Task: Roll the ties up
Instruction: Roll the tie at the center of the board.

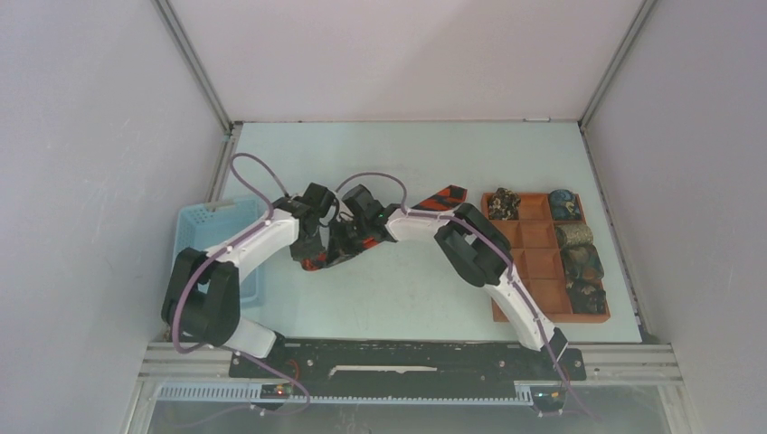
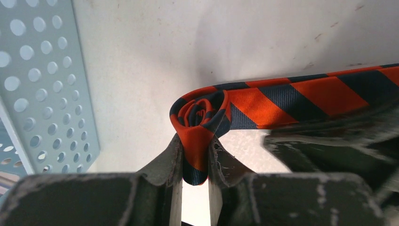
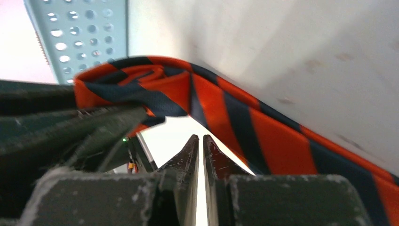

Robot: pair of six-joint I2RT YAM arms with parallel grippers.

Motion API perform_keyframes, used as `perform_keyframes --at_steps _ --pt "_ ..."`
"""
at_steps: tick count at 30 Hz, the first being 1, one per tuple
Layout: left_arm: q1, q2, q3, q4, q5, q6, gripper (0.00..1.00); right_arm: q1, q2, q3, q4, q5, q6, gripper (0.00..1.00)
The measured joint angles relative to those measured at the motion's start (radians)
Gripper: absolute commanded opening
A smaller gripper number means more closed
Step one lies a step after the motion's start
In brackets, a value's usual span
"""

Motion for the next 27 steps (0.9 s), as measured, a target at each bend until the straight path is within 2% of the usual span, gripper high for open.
perform_keyframes --at_steps 6,15,27 --pt "-0.015 0.061 0.02 -0.035 -0.051 0.001 0.0 -0.068 -0.123 -0.165 -0.005 0.018 -0.005 0.1" --pt "-0.06 0.174 0.101 -0.1 -0.13 -0.001 0.0 -0.15 -0.33 -0.274 0.004 0.04 -0.029 0.1" --pt "-0.113 0.331 0.23 -0.208 -0.203 -0.014 0.0 -0.175 -0.387 -0.371 -0.006 0.05 -0.06 0.1"
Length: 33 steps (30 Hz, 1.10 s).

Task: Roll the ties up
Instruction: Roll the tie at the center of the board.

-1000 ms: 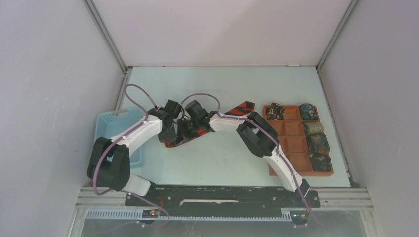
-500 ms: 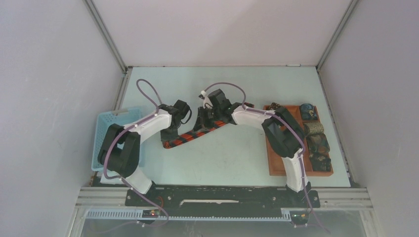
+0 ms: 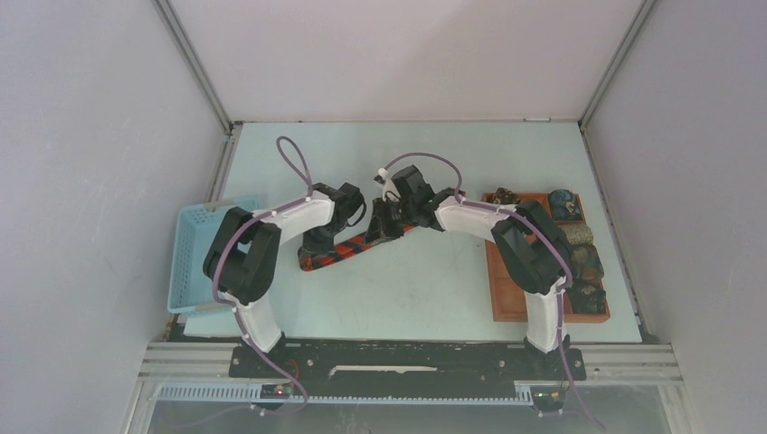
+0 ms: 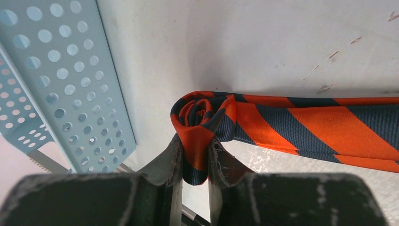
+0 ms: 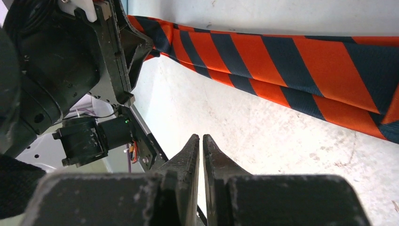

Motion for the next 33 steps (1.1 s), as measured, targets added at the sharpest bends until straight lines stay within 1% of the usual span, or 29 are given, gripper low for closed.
perform_keyframes --at_steps 5,10,13,18,23,28,33 --pt "-0.014 0.064 0.067 -0.048 -0.014 -0.006 0.01 -0.016 -0.022 -0.019 0.001 0.002 -0.004 0.1" --pt "-0.024 0.107 0.102 -0.081 -0.023 -0.006 0.01 -0.024 -0.051 -0.034 0.001 0.002 -0.008 0.09" --pt "-0.036 0.138 0.126 -0.101 -0.026 -0.007 0.03 -0.025 -0.061 -0.042 0.002 0.002 -0.008 0.09" --pt "-0.059 0.183 0.15 -0.121 -0.027 -0.008 0.11 -0.025 -0.078 -0.054 -0.008 0.004 -0.016 0.09" --pt "-0.066 0.214 0.172 -0.136 -0.027 -0.01 0.15 -0.025 -0.107 -0.066 -0.019 0.005 -0.029 0.09" --pt "-0.072 0.224 0.177 -0.136 -0.024 -0.012 0.25 -0.025 -0.132 -0.081 -0.023 0.007 -0.035 0.09" --pt "-0.072 0.232 0.193 -0.135 -0.004 -0.013 0.37 -0.025 -0.135 -0.082 -0.035 0.019 -0.042 0.09"
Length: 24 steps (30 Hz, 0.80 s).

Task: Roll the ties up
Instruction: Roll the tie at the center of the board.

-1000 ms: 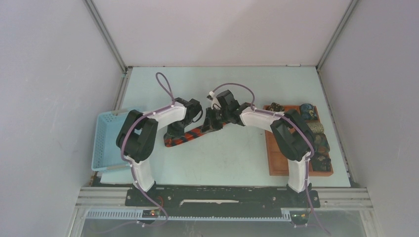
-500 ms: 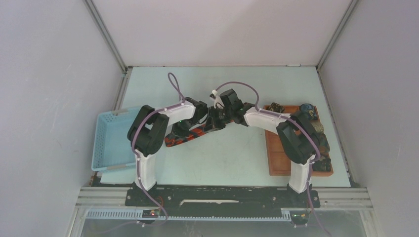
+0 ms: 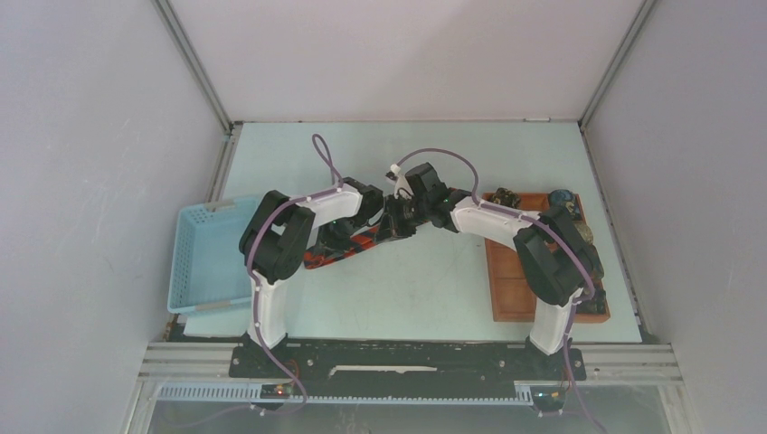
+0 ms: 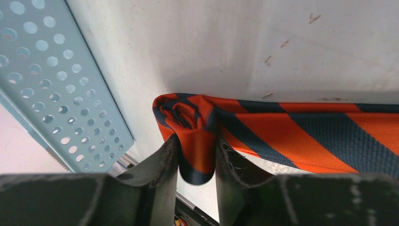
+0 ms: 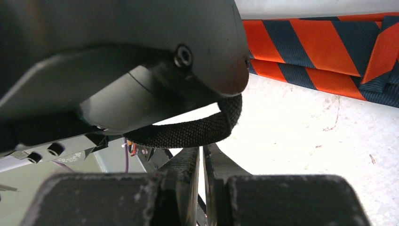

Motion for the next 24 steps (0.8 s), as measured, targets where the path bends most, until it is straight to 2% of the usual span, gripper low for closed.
perform_keyframes --at_steps 5,24 --pt "-0.001 0.0 0.004 0.019 0.026 0.0 0.42 0.003 -0.003 -0.001 -0.006 0.006 0.0 0.09" --pt "-0.001 -0.006 0.056 0.039 0.111 0.001 0.52 0.011 -0.062 -0.002 -0.018 0.027 0.0 0.09"
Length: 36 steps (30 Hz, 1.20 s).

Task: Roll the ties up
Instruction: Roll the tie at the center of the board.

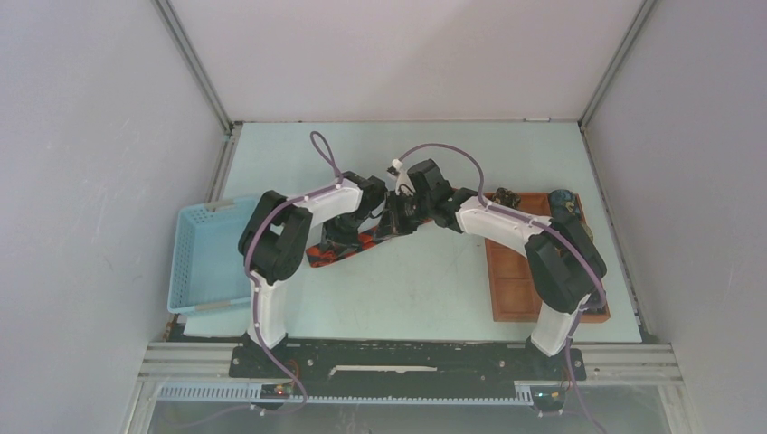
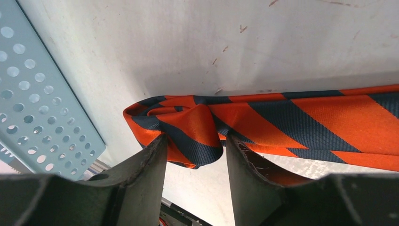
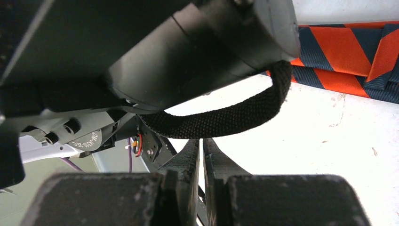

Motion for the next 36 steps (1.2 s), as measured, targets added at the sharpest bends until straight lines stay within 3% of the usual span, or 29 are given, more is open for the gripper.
perform_keyframes --at_steps 5,10,21,28,36 --pt "0.0 -0.018 0.003 0.014 0.01 0.0 0.56 0.002 -0.006 0.0 -0.002 0.005 0.0 0.09" --pt "0.0 -0.077 0.002 0.037 0.021 -0.001 0.74 0.012 -0.008 0.0 -0.006 0.013 0.0 0.09" --pt "0.007 -0.355 -0.068 0.091 0.003 0.0 0.77 0.039 -0.037 -0.002 0.013 0.036 0.005 0.09" --pt "0.079 -0.62 -0.277 0.17 -0.008 0.0 0.81 0.062 -0.027 0.01 0.023 0.039 0.016 0.09" --pt "0.195 -0.927 -0.569 0.346 0.011 0.001 0.8 0.106 0.157 0.222 -0.01 0.036 0.019 0.09"
